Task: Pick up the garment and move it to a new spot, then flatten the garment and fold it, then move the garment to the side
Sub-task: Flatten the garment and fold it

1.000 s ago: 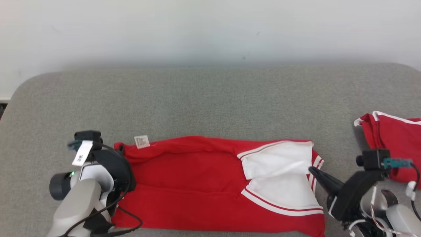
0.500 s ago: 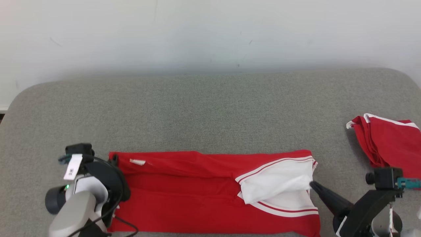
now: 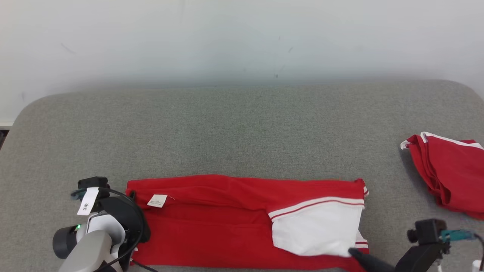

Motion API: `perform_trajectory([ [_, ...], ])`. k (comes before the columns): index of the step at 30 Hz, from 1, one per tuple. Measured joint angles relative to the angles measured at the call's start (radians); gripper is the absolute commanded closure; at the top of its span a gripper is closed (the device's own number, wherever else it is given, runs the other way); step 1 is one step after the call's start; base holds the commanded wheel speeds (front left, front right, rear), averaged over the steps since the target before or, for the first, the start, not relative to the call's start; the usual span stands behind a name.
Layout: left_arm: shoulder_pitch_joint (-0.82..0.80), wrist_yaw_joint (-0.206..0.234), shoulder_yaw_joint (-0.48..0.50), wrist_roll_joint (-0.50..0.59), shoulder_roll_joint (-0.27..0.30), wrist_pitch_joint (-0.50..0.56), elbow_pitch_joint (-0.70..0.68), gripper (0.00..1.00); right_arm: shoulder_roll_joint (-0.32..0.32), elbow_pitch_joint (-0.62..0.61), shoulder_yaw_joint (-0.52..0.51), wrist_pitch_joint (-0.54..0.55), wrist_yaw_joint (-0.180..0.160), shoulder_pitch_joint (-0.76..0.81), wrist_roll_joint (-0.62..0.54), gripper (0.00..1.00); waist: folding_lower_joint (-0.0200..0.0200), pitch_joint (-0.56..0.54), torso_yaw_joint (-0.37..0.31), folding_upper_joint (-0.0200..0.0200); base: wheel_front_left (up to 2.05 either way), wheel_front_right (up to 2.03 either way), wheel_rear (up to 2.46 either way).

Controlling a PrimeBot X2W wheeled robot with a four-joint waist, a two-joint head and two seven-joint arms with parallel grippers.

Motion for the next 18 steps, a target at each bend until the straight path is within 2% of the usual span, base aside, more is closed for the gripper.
perform_trajectory([
  [4, 0.0, 0.005, -0.001, 0.0, 0.0, -0.002, 0.0, 1.0, -0.001, -0.001, 0.023, 0.031, -0.016, 0.026, 0.0, 1.0, 0.0, -0.001, 0.001, 0.0, 0.0, 0.0, 0.0],
  [5, 0.0, 0.005, -0.002, 0.0, 0.0, -0.002, 0.001, 0.83, -0.001, -0.001, 0.026, 0.037, -0.018, 0.027, 0.0, 0.75, 0.0, -0.001, 0.001, 0.0, 0.0, 0.0, 0.0],
  [6, 0.0, 0.005, -0.007, 0.004, 0.001, -0.002, 0.001, 0.12, 0.0, -0.001, 0.027, 0.038, -0.026, 0.026, 0.0, 0.0, 0.0, -0.001, 0.0, 0.0, 0.0, 0.0, 0.0],
  [7, 0.0, 0.005, -0.008, 0.008, 0.001, -0.004, 0.001, 0.0, 0.0, 0.0, 0.028, 0.044, -0.031, 0.027, 0.0, 0.0, 0.0, -0.002, 0.0, 0.0, 0.0, 0.0, 0.0],
  [14, 0.004, 0.007, -0.017, 0.015, 0.004, -0.036, 0.0, 0.0, 0.006, 0.01, 0.027, 0.045, -0.061, 0.019, -0.009, 0.0, 0.0001, -0.013, -0.001, 0.0, 0.0, 0.0, 0.0],
  [18, 0.04, 0.032, -0.021, 0.024, 0.032, -0.101, -0.016, 0.0, 0.01, 0.008, 0.006, 0.019, -0.072, 0.015, -0.021, 0.0, 0.0, -0.035, -0.001, 0.0, 0.0, 0.0, 0.0],
])
